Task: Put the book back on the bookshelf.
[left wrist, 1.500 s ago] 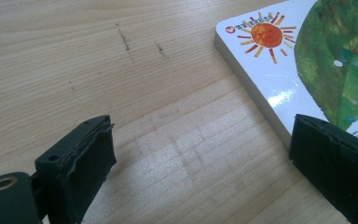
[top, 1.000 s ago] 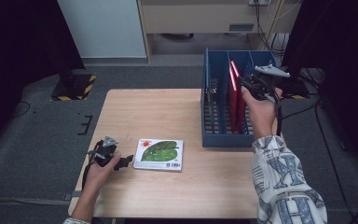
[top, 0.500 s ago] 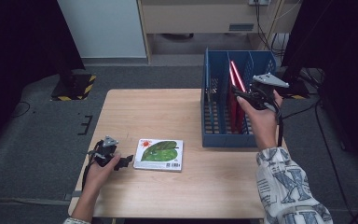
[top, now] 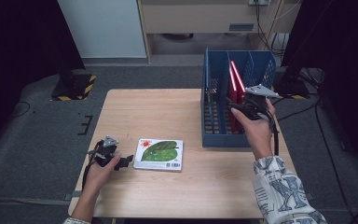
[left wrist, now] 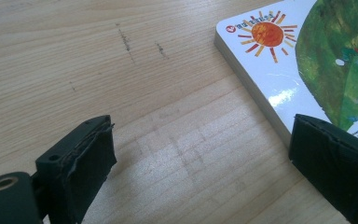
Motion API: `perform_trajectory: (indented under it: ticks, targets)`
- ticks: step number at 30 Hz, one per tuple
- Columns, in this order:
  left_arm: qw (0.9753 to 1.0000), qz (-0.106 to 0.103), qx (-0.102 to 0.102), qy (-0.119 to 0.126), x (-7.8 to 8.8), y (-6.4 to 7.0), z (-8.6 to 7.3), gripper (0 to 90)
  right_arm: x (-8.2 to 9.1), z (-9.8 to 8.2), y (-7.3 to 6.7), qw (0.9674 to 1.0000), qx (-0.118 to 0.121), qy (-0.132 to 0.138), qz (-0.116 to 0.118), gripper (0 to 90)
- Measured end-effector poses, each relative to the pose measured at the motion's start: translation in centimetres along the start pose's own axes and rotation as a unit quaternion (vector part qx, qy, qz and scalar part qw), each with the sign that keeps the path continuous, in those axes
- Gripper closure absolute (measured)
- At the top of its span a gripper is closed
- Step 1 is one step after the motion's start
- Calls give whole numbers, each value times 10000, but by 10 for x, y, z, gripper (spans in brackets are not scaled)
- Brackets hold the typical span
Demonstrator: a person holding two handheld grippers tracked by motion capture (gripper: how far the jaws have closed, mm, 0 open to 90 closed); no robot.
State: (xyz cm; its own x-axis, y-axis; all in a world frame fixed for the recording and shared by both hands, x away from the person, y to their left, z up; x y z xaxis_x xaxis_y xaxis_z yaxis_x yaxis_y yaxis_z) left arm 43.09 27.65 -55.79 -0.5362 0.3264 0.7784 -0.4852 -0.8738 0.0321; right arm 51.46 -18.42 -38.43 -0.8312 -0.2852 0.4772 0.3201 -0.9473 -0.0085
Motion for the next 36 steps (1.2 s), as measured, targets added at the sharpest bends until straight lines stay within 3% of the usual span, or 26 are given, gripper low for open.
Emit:
perform_trajectory:
  ticks: [5,13,22,30,36]
  targets:
    - [10000,1,-3,-2,0,0,0,64,-4,-9,-2,9999,-45,-138,49,230]
    - [10000,-12,-16,-5,0,0,0,65,-5,-10,-9,9998,4,-126,148,254]
    - [10000,-26,-7,16,-1,1,1,65,-1,-16,-9,9999,2,-99,124,187]
    - [9998,-102,-45,140,-1,4,3,48,21,-22,-12,9996,47,124,264,162]
    - [9996,-160,-194,97,-3,7,3,43,42,-44,-22,9984,174,145,514,159]
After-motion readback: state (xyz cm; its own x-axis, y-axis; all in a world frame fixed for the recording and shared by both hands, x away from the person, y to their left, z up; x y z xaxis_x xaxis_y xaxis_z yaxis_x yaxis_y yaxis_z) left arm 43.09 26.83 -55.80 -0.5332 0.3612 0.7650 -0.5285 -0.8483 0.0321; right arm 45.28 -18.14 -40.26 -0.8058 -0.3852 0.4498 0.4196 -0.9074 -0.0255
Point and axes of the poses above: each handheld gripper's, and its own axes: x roughly backward along the jaws, z roughly out of its top, y roughly to its right, the point moved 5 cm from there along -x, roughly forward along the jaws, and after that the axes turned 5 degrees about -y, right-handed, at the moved point
